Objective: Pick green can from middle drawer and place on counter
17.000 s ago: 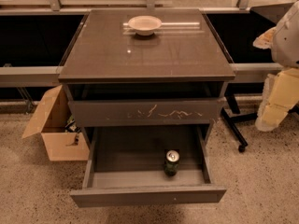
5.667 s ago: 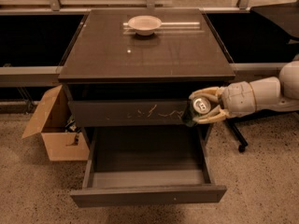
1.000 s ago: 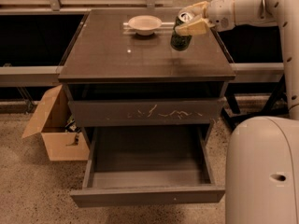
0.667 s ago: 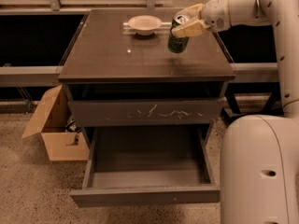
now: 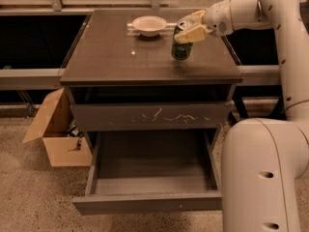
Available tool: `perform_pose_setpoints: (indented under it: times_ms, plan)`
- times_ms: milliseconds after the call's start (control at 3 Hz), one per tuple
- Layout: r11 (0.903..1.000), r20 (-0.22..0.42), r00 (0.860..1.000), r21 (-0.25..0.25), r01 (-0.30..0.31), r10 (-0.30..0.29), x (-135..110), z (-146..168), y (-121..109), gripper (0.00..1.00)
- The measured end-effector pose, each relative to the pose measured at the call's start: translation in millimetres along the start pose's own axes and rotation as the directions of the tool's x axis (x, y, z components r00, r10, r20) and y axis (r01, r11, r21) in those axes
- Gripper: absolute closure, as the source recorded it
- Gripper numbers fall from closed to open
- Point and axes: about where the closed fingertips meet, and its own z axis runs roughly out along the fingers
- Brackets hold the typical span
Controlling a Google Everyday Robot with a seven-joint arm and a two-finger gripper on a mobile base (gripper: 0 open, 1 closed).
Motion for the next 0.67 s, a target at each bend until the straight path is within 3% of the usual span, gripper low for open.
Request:
perform_pose_setpoints:
  times_ms: [667]
  plan:
    - [0.9993,-0.023,0.999,-0.006,-0.037,0.037,9.6,4.9,-0.8,0.36]
